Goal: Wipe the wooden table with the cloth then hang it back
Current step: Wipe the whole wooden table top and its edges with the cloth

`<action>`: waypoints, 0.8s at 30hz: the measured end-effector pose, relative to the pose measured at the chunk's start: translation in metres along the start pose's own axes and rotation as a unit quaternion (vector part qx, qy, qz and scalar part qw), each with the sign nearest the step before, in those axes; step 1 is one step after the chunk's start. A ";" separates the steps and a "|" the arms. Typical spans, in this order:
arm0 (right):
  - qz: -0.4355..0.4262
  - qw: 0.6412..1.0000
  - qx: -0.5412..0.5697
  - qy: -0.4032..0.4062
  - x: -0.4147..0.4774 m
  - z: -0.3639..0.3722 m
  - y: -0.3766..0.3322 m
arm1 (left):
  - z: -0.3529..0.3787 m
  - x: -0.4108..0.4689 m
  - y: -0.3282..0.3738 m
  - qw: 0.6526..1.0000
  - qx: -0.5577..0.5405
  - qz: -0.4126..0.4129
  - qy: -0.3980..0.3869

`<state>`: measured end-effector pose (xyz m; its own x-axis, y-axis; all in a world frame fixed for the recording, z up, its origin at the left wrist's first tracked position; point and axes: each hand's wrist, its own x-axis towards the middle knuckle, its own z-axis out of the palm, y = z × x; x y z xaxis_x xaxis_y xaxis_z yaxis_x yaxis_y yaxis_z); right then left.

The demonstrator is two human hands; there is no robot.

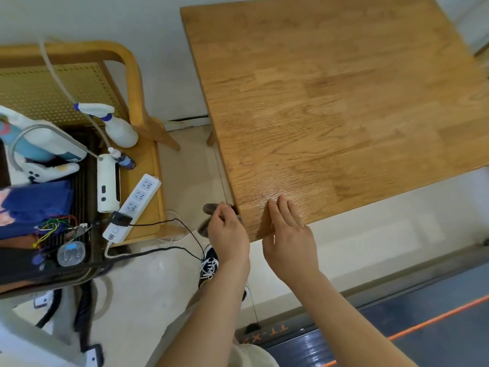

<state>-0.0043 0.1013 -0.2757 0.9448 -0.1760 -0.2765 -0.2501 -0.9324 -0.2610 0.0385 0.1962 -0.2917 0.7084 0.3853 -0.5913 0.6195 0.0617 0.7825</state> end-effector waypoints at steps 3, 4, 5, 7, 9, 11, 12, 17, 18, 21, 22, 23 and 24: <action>-0.005 0.999 0.026 -0.028 0.002 -0.004 -0.001 | -0.003 -0.003 0.014 0.978 -0.159 -0.127 -0.052; -0.005 0.999 0.029 -0.022 0.003 -0.004 -0.001 | -0.006 -0.004 0.016 0.970 -0.185 -0.142 -0.068; -0.007 1.000 0.026 -0.014 0.003 -0.004 0.000 | -0.008 -0.005 0.016 0.966 -0.200 -0.143 -0.082; -0.011 1.000 0.020 -0.008 0.002 -0.001 0.002 | -0.009 -0.008 0.009 0.979 -0.154 -0.084 -0.108; -0.018 1.000 0.019 -0.015 0.003 0.000 0.004 | -0.004 -0.017 0.001 0.990 0.006 0.045 -0.134; -0.030 0.999 0.024 -0.002 0.003 -0.005 0.006 | 0.002 -0.020 -0.007 0.978 0.141 0.126 -0.082; -0.034 0.999 0.033 0.011 0.003 -0.006 0.008 | 0.002 -0.018 -0.010 0.977 0.155 0.135 -0.048; -0.035 0.995 0.054 0.079 0.007 -0.001 0.017 | 0.007 0.000 -0.026 0.988 0.134 0.059 -0.047; -0.039 0.993 0.052 0.101 0.009 0.000 0.018 | 0.010 -0.001 -0.027 0.990 0.122 0.024 -0.062; -0.081 0.985 0.049 0.144 0.026 -0.009 0.025 | 0.017 -0.002 -0.026 0.991 0.080 -0.017 -0.106; -0.096 0.983 0.047 0.146 0.039 -0.015 0.030 | 0.018 0.001 -0.026 0.990 0.080 -0.011 -0.112; -0.103 0.984 0.042 0.142 0.055 -0.023 0.037 | 0.018 0.004 -0.026 0.990 0.079 -0.004 -0.117; -0.099 0.985 0.035 0.138 0.072 -0.030 0.044 | 0.017 0.005 -0.026 0.989 0.078 0.003 -0.122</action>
<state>0.0595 0.0379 -0.2795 0.9957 -0.0808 0.0449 -0.0601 -0.9349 -0.3497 0.0317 0.1804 -0.3179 0.7612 0.1500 -0.6309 0.6461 -0.0912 0.7578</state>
